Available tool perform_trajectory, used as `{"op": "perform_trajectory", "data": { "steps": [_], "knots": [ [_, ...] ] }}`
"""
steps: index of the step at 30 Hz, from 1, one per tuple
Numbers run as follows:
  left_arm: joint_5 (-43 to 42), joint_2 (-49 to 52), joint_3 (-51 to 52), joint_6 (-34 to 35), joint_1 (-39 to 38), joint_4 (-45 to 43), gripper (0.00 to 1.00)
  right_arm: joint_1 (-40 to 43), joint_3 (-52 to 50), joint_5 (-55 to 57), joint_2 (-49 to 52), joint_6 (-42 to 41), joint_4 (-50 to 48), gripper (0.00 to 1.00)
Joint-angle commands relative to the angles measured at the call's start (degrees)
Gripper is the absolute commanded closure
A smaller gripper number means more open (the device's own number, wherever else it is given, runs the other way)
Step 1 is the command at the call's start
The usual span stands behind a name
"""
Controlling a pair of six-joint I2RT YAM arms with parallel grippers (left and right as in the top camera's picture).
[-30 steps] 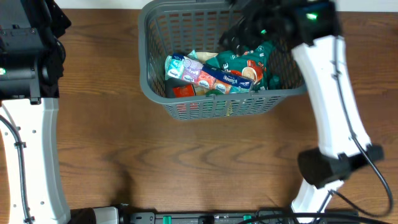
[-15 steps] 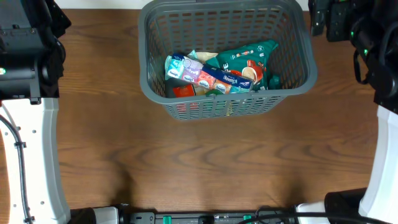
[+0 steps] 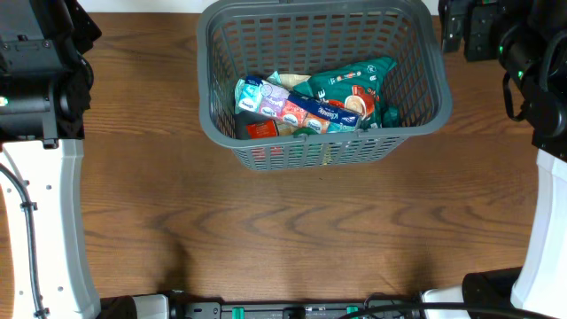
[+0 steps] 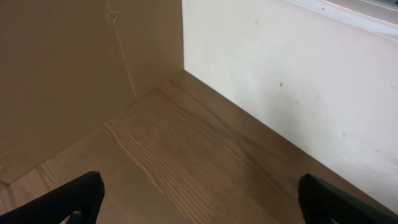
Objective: Pack container
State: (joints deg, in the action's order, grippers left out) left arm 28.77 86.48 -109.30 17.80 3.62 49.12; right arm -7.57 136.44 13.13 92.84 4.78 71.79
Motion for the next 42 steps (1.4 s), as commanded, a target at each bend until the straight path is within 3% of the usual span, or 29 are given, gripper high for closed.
{"op": "perform_trajectory", "data": {
  "steps": [1,22,33,42],
  "knots": [
    [1.05,0.0,-0.07,-0.11,0.22,0.13,0.01,0.42,0.37,0.35,0.07,-0.92,1.49,0.01],
    [1.05,0.0,-0.07,-0.11,0.22,0.13,0.01,0.42,0.37,0.35,-1.79,-0.9,7.23,0.01],
    [1.05,0.0,-0.07,-0.11,0.22,0.13,0.01,0.42,-2.91,-1.16,-15.96,-0.9,-3.19,0.01],
    [1.05,0.0,-0.07,-0.11,0.22,0.13,0.01,0.44,-20.85,-1.09,-33.99,1.75,-15.34,0.01]
  ]
}}
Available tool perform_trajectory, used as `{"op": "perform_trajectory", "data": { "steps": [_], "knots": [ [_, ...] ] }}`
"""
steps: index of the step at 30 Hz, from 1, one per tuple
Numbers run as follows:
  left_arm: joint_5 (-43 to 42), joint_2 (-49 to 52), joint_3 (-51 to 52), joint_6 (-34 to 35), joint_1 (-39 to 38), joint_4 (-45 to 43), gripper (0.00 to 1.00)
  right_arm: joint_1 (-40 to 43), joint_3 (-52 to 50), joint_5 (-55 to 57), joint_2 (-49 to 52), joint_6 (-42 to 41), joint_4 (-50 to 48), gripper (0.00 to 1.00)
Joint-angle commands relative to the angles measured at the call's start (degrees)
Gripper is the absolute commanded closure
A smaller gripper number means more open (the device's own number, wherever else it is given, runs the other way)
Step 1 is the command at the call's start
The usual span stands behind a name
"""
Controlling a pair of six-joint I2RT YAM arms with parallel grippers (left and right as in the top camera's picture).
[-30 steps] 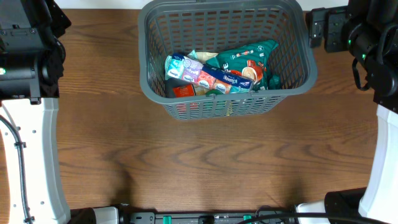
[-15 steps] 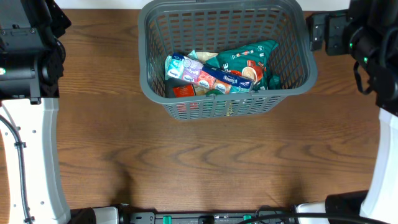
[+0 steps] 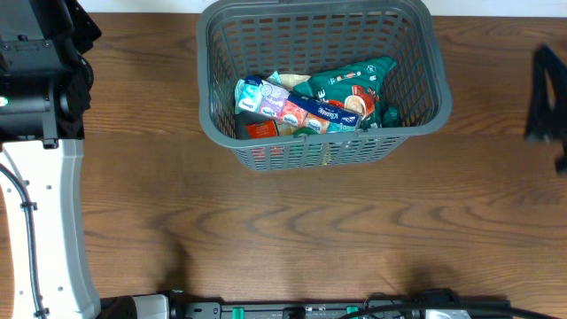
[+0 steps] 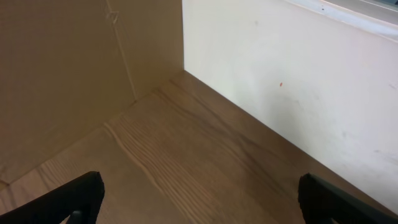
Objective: Pack container
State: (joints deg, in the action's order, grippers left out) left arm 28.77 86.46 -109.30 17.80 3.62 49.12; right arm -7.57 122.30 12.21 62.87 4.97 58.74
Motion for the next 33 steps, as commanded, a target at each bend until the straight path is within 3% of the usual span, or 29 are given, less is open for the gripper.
{"op": "perform_trajectory", "data": {
  "steps": [1,21,33],
  "knots": [
    [1.05,0.02,-0.07,-0.11,0.22,0.13,0.01,0.44,-9.64,-0.17,-6.38,2.14,-3.91,0.01],
    [1.05,0.02,-0.07,-0.11,0.22,0.13,0.01,0.48,-60.96,-4.39,-36.76,2.75,-27.98,0.01],
    [1.05,0.02,-0.07,-0.11,0.22,0.13,0.01,0.46,-91.14,-8.63,-51.12,1.77,-52.02,0.01]
  ]
}}
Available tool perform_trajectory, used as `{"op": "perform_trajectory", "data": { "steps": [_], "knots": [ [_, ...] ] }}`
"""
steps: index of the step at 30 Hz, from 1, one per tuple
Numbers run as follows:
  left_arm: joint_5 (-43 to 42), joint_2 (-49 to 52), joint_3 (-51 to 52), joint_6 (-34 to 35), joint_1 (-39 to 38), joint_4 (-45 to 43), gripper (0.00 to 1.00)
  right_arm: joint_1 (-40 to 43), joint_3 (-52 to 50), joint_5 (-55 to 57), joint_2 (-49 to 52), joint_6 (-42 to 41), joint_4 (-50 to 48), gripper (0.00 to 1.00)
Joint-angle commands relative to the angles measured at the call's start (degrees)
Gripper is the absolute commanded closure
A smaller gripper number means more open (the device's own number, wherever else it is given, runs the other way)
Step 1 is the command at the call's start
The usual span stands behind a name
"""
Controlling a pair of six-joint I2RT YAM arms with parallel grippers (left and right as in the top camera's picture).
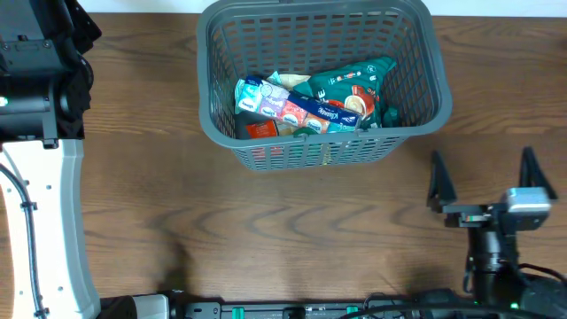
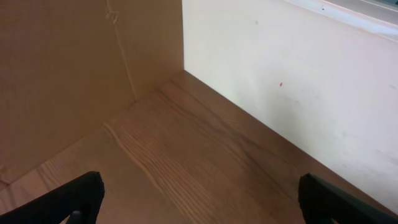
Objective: Pack container
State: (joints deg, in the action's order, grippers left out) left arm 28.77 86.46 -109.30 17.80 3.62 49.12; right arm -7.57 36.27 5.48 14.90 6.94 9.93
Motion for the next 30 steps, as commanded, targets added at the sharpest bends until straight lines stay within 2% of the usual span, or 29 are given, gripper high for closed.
{"op": "perform_trajectory", "data": {
  "steps": [1,14,30],
  "knots": [
    [1.05,0.02,-0.07,-0.11,0.22,0.13,0.02,0.46,-6.67,-1.9,-3.93,-0.66,-4.52,0.01],
    [1.05,0.02,-0.07,-0.11,0.22,0.13,0.01,0.46,-24.61,-1.9,-10.71,-5.51,-18.69,0.01],
    [1.05,0.02,-0.07,-0.11,0.22,0.13,0.01,0.42,-32.76,-2.1,-12.5,-12.26,-20.24,0.01]
  ]
}}
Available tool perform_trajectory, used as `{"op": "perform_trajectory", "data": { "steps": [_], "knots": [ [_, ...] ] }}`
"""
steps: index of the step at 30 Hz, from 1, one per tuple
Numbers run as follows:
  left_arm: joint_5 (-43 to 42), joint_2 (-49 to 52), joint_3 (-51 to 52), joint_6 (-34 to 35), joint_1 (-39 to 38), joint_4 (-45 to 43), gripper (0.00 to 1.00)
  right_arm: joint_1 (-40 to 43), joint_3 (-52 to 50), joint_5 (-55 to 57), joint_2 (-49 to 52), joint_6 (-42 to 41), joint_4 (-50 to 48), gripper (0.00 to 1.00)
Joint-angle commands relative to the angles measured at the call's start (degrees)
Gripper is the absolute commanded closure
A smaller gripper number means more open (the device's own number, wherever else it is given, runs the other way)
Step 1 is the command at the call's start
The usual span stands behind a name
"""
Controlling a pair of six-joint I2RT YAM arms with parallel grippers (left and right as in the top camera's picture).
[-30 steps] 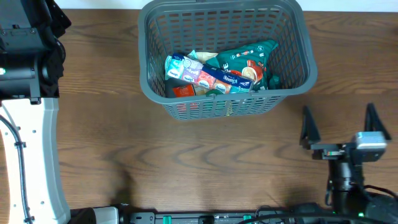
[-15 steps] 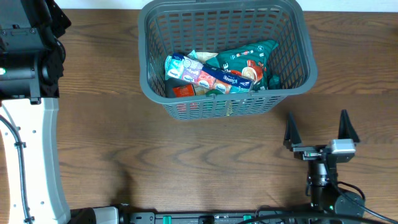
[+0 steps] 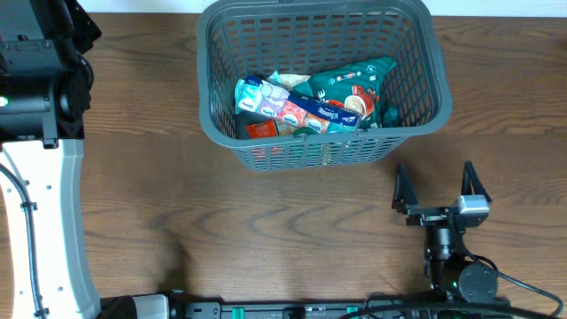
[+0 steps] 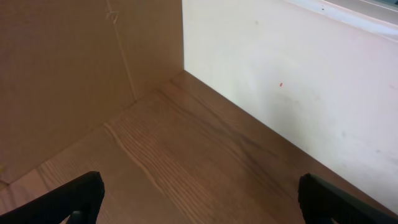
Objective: Pack container
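A grey plastic basket (image 3: 416,124) stands at the back middle of the wooden table. Inside it lie a green snack bag (image 3: 354,84), a colourful tissue pack (image 3: 288,105) and a red packet (image 3: 261,129). My right gripper (image 3: 438,182) is open in front of the basket's right corner, fingers pointing toward it, with nothing between them. My left gripper (image 4: 199,199) is open too, its black fingertips (image 4: 74,196) wide apart over bare wood in a corner of walls. The left arm (image 3: 35,71) sits at the table's far left.
A tan board (image 4: 62,74) and a white wall (image 4: 292,81) meet ahead of the left gripper. The wooden table (image 3: 266,221) stretches in front of the basket. A black bar with connectors (image 3: 292,310) runs along the front edge.
My right gripper has shifted left and slightly back, now closer to the basket's front right corner, and looks smaller in the overhead view. The left arm and the basket's contents are unchanged.
First the right arm was folded at the back right corner. Then it showed as a blur at the right edge. A second ago its open gripper was at the front right; now it stands further left. The left wrist view never changed.
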State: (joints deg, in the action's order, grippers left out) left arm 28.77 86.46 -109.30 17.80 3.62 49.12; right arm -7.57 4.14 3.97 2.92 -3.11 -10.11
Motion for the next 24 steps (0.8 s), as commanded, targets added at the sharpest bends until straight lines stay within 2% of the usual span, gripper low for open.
{"op": "perform_trajectory", "data": {
  "steps": [1,15,20,24],
  "knots": [
    [1.05,0.02,-0.07,-0.11,0.22,0.13,0.02,0.42,-0.72,-0.59,-0.52,-2.23,-0.17,0.01],
    [1.05,0.02,-0.07,-0.11,0.22,0.13,0.01,0.42,-3.85,-4.04,-1.33,-1.9,1.75,0.01],
    [1.05,0.02,-0.07,-0.11,0.22,0.13,0.02,0.42,-3.85,-4.39,-1.33,1.03,2.23,0.01],
    [1.05,0.02,-0.07,-0.11,0.22,0.13,0.01,0.42,-3.85,-6.45,-1.33,7.15,2.4,0.01]
  ]
}}
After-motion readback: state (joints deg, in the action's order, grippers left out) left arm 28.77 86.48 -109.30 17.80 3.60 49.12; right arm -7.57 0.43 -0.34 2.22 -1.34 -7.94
